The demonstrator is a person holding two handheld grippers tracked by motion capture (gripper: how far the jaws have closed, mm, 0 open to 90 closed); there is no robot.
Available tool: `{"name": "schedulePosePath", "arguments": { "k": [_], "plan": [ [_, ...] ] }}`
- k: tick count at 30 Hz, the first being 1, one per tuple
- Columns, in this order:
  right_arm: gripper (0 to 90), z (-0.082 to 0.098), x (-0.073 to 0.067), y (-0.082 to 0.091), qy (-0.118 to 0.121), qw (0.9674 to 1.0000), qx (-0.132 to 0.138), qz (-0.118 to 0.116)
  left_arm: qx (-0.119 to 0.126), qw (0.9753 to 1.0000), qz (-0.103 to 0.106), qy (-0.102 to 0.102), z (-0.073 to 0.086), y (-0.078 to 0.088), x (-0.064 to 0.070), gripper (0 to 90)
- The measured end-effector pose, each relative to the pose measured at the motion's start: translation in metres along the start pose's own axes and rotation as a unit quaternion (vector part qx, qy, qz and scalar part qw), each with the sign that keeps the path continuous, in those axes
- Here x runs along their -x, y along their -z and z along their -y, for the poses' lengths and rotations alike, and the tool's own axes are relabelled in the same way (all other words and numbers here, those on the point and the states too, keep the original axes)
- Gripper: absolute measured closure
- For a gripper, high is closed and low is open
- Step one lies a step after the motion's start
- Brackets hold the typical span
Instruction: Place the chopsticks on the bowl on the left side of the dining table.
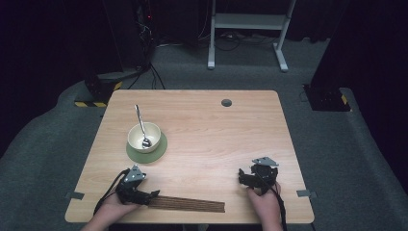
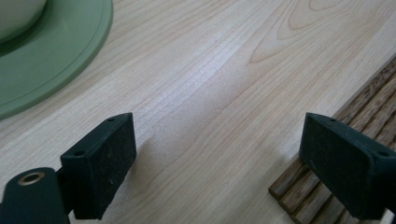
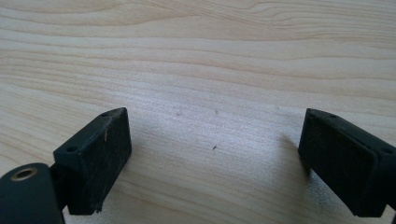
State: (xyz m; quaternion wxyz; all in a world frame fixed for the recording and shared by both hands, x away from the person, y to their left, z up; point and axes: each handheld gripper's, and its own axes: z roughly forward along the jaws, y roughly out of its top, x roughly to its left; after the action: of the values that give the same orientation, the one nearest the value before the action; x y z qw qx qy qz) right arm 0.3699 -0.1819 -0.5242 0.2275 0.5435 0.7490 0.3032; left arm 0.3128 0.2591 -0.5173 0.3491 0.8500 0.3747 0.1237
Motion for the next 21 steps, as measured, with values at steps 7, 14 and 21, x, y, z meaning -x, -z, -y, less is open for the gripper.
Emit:
{"name": "schedulePosePath", "arguments": {
  "k": [7, 14, 21],
  "plan": [
    [8.9, 0.0, 0.0, 0.0, 0.005, 1.0, 0.0, -0.004, 0.001, 0.9998, 0.015, -0.01, -0.001, -0.001, 0.004, 16.8],
    [8.9, 0.0, 0.0, 0.0, 0.006, 1.0, 0.0, -0.006, 0.009, 0.9994, 0.025, -0.022, -0.002, 0.001, 0.01, 17.2],
    [8.9, 0.0, 0.0, 0.0, 0.008, 0.9999, 0.0, -0.007, 0.01, 0.9989, 0.035, -0.03, -0.004, 0.001, 0.014, 21.3]
  ]
}}
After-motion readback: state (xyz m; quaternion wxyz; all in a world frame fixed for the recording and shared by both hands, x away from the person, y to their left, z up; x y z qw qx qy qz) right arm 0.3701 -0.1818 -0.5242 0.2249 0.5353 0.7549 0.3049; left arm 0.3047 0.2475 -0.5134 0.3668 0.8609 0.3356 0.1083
